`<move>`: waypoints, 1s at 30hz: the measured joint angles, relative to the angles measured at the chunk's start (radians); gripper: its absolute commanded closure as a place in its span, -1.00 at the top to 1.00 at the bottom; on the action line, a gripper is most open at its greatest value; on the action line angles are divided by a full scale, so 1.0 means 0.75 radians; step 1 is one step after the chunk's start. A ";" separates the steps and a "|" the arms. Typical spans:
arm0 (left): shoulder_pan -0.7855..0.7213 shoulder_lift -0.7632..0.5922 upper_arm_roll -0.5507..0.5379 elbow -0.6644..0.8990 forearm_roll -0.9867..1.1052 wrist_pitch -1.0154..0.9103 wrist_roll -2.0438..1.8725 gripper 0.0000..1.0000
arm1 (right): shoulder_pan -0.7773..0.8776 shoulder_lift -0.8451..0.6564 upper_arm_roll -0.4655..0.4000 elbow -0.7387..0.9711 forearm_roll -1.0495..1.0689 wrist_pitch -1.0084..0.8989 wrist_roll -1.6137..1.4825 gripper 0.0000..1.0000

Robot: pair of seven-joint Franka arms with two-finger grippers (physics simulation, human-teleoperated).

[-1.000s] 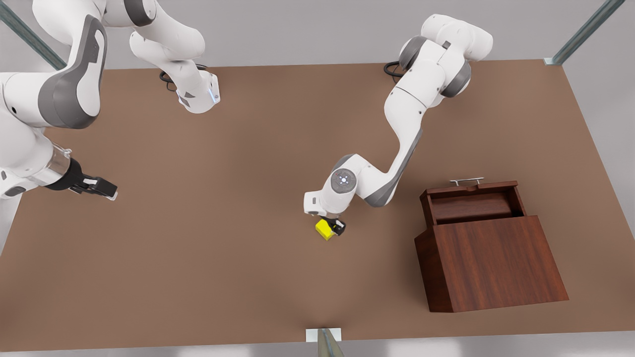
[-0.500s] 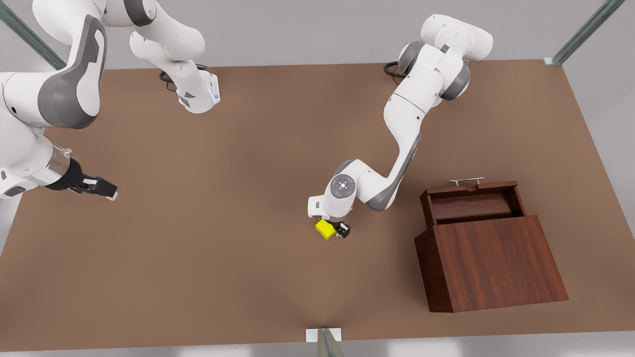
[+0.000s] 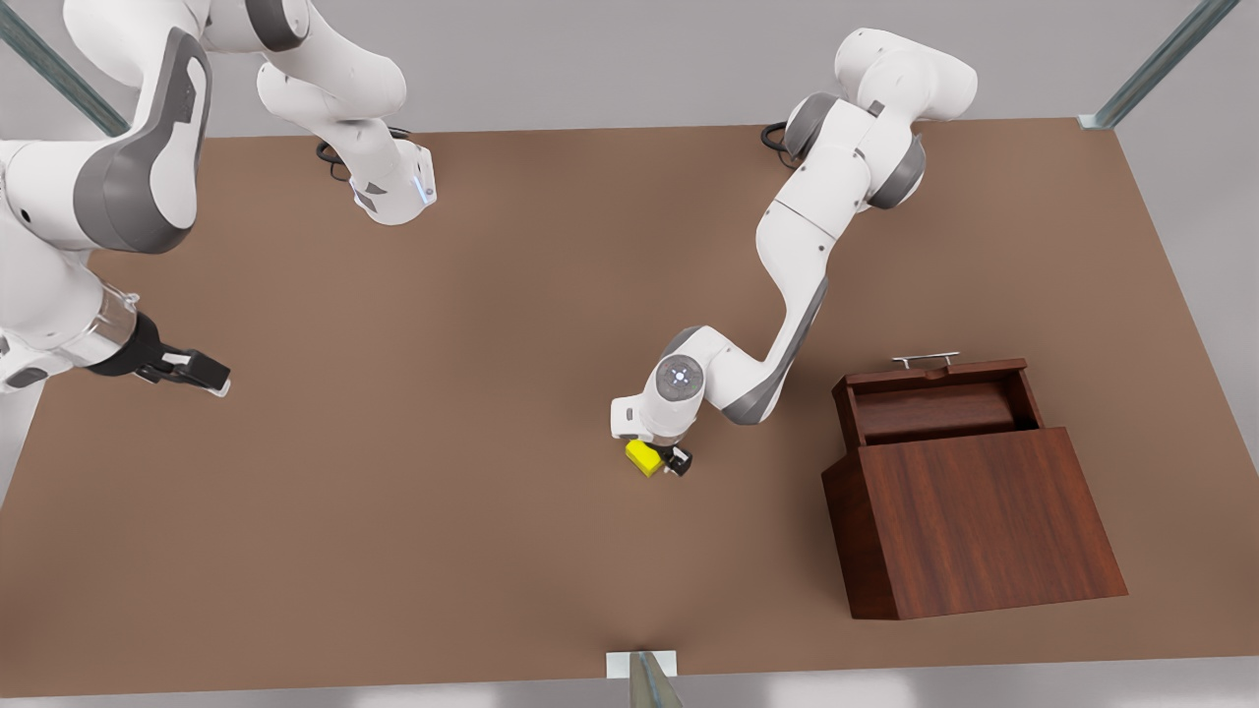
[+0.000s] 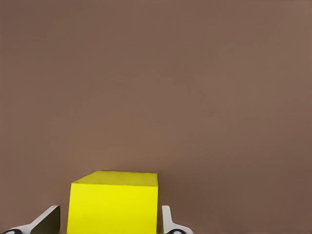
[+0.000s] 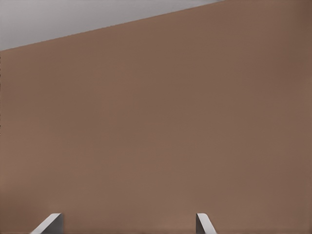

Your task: Open the drawer with left arm, place the square in the middle with right arm, and place the square in the drawer with left arm

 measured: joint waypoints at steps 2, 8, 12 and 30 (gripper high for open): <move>-0.001 0.000 0.000 0.000 0.002 0.000 0.003 0.99 | 0.000 0.003 0.000 -0.002 -0.001 0.001 -0.001 1.00; -0.001 0.011 0.000 -0.002 0.030 0.000 -0.003 0.70 | -0.003 0.003 0.000 -0.002 -0.022 -0.001 0.008 1.00; 0.000 0.015 0.000 -0.002 0.036 0.000 -0.003 0.63 | -0.009 0.003 0.000 0.000 -0.020 0.001 0.008 1.00; -0.001 0.013 0.000 -0.004 0.040 -0.001 -0.011 0.50 | -0.012 0.005 -0.002 0.000 -0.020 0.003 0.008 1.00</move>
